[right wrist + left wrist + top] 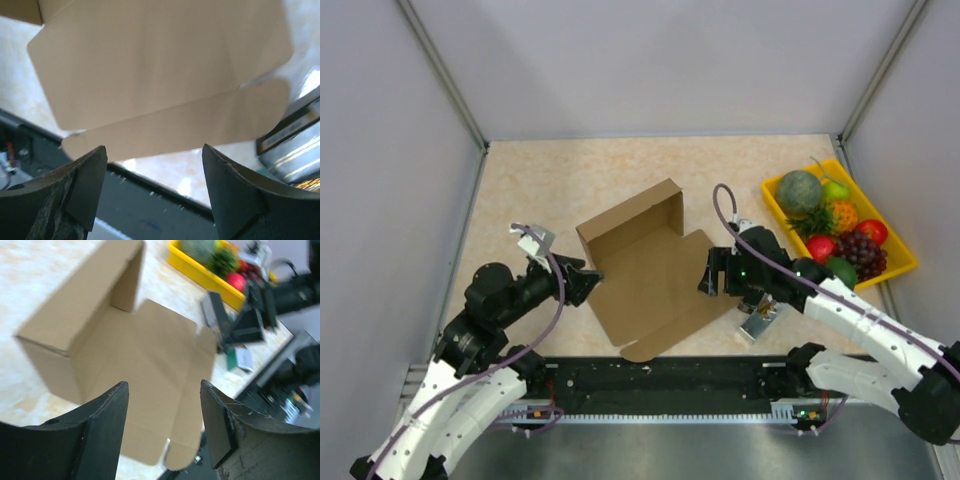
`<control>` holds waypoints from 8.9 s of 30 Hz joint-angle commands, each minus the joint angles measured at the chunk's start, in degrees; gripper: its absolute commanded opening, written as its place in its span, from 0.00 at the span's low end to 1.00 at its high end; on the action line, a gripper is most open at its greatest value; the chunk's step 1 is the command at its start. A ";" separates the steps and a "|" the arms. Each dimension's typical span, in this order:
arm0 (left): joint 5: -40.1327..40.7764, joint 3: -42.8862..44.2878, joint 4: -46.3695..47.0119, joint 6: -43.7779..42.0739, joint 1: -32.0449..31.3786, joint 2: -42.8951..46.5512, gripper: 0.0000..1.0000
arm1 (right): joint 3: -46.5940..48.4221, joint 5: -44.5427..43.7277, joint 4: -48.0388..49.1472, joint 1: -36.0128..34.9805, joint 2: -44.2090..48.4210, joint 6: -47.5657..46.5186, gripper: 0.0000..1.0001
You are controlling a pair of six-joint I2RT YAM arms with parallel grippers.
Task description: Fold the paper box
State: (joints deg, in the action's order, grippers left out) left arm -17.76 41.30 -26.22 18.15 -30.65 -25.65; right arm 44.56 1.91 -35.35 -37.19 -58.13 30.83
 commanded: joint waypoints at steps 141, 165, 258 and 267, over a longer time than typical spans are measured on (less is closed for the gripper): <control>-36.64 17.85 13.91 16.56 32.41 -17.68 0.46 | 47.18 -4.99 -38.02 3.53 -12.35 -11.31 0.00; -36.21 7.40 21.12 17.80 31.97 -16.98 0.53 | 79.10 -2.09 -40.41 -2.98 -42.68 -13.42 0.00; -22.23 12.58 28.33 -30.81 24.15 -48.09 0.00 | 38.73 3.70 8.33 16.06 -20.84 -38.40 0.99; -22.67 12.75 28.15 -30.54 24.06 -48.53 0.00 | 12.31 27.85 27.27 29.44 -6.90 -47.53 0.96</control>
State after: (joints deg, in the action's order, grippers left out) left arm -39.64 53.74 -0.34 -11.70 -6.42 -73.80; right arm 58.74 13.65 -18.76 -12.51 -62.83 -15.22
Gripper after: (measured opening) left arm 0.022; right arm 0.986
